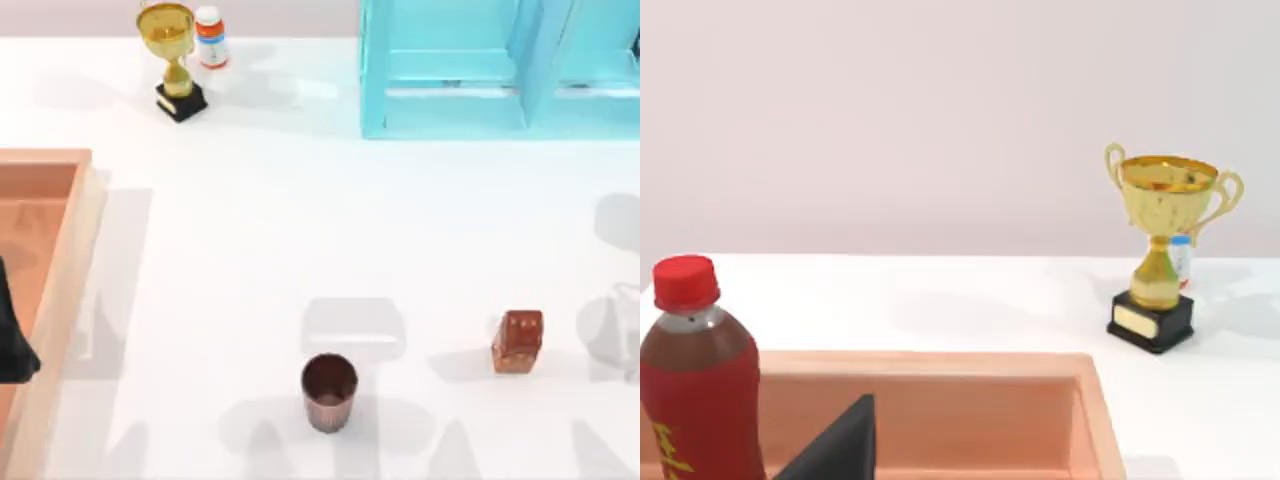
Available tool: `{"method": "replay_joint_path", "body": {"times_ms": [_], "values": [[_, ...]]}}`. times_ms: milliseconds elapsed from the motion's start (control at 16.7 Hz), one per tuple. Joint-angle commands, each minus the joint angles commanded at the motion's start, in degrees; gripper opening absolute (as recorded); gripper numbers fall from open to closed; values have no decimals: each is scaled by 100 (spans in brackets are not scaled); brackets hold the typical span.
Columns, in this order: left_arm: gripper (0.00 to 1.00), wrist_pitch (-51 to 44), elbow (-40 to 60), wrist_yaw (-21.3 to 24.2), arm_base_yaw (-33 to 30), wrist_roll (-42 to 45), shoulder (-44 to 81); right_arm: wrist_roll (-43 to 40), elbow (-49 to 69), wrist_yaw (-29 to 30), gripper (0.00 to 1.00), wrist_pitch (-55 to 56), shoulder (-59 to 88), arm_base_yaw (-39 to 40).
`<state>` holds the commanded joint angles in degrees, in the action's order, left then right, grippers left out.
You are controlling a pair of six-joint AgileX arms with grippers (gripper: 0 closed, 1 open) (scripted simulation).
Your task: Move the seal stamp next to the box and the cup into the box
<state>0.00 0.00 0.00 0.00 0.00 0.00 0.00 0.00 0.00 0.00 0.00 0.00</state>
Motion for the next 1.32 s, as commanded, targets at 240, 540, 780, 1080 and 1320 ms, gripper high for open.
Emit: {"method": "replay_joint_path", "body": {"times_ms": [240, 540, 780, 1080, 1320], "values": [[100, -55, 158, 1, -115, -72, 141, 0, 0, 0, 100, 0, 0, 0], [100, -588, 1602, -38, -1022, -690, 1536, 0, 0, 0, 100, 0, 0, 0], [100, -1468, 3713, -150, -2142, -1504, 3592, 0, 0, 0, 100, 0, 0, 0], [100, -3016, 6804, -332, -3629, -2640, 6892, 0, 0, 0, 100, 0, 0, 0], [100, -4492, 9255, -471, -4652, -3551, 9718, 0, 0, 0, 100, 0, 0, 0]]}}
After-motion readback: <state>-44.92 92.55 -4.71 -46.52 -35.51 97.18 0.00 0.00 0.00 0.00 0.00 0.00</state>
